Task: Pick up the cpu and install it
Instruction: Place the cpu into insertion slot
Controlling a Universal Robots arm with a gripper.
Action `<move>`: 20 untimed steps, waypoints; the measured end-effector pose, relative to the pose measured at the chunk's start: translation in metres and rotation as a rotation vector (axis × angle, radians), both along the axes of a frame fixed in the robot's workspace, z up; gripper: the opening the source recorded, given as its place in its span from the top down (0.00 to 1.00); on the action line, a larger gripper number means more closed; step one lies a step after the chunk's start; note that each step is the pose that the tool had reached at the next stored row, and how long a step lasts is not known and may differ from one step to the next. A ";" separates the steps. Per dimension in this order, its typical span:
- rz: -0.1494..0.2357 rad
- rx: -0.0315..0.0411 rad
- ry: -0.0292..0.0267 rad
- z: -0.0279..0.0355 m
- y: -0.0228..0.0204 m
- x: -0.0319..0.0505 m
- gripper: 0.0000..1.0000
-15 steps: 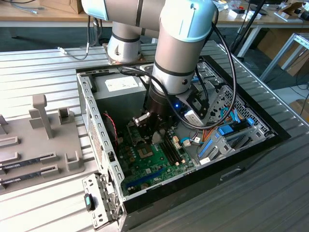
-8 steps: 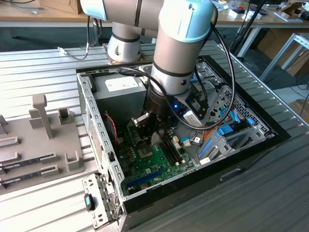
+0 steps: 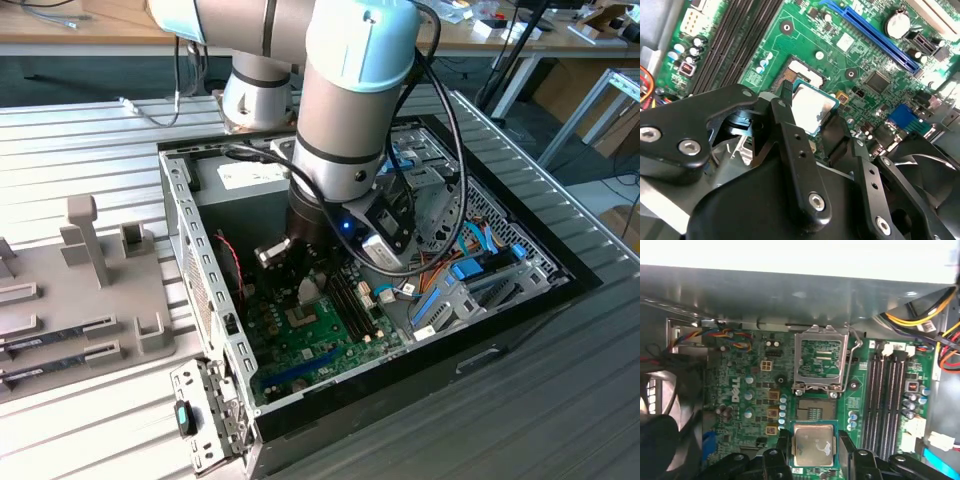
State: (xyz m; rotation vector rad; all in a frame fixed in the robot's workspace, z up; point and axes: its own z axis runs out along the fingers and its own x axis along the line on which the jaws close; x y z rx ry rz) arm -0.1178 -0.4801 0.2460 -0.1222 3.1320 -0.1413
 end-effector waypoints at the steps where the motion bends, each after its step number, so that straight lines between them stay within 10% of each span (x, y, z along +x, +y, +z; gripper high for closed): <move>1: -0.007 0.0001 0.0000 -0.0017 0.0000 -0.0012 0.53; 4: -0.059 -0.0004 0.0003 -0.0051 0.0000 -0.0019 0.53; 20: -0.084 0.0004 0.0001 -0.0142 0.0000 -0.0060 0.53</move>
